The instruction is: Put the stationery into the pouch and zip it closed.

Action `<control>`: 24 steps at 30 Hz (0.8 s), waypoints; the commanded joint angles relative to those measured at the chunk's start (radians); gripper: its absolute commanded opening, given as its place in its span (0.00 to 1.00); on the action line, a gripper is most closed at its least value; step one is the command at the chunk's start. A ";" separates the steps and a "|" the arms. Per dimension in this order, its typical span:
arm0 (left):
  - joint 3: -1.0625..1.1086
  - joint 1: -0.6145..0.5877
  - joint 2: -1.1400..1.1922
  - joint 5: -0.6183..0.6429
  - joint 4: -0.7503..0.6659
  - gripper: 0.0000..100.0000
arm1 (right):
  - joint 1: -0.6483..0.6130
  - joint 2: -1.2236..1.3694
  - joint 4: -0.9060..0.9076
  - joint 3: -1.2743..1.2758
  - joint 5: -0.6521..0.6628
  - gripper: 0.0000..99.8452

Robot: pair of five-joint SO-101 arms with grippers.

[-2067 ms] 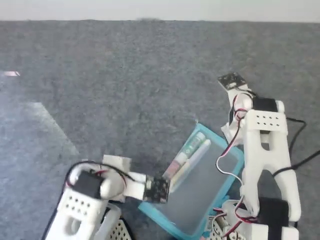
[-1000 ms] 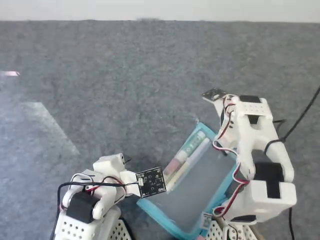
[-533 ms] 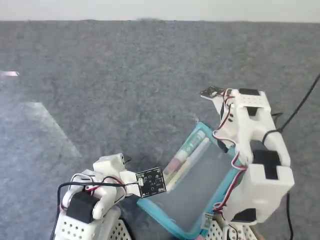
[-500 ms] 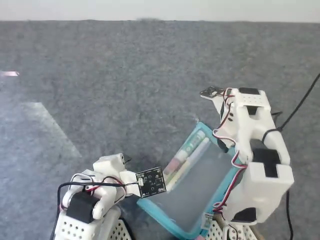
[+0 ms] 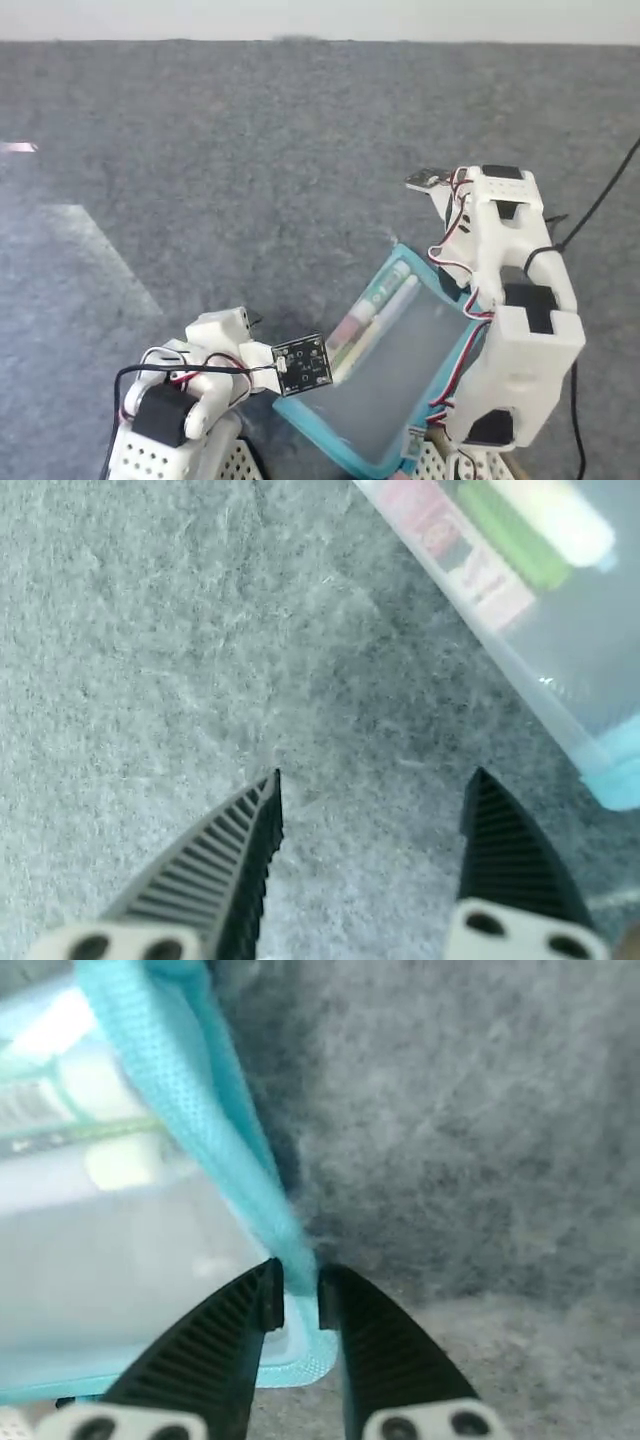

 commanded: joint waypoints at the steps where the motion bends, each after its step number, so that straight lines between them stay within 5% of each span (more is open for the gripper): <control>1: -0.013 -0.009 -0.005 0.021 -0.008 0.28 | 0.033 0.025 0.001 -0.100 -0.026 0.01; 16: -0.013 -0.009 -0.005 0.023 -0.014 0.28 | 0.058 0.036 0.062 -0.496 -0.176 0.01; 24: -0.013 -0.009 -0.005 0.023 -0.012 0.28 | -0.044 0.036 0.334 -0.529 0.006 0.03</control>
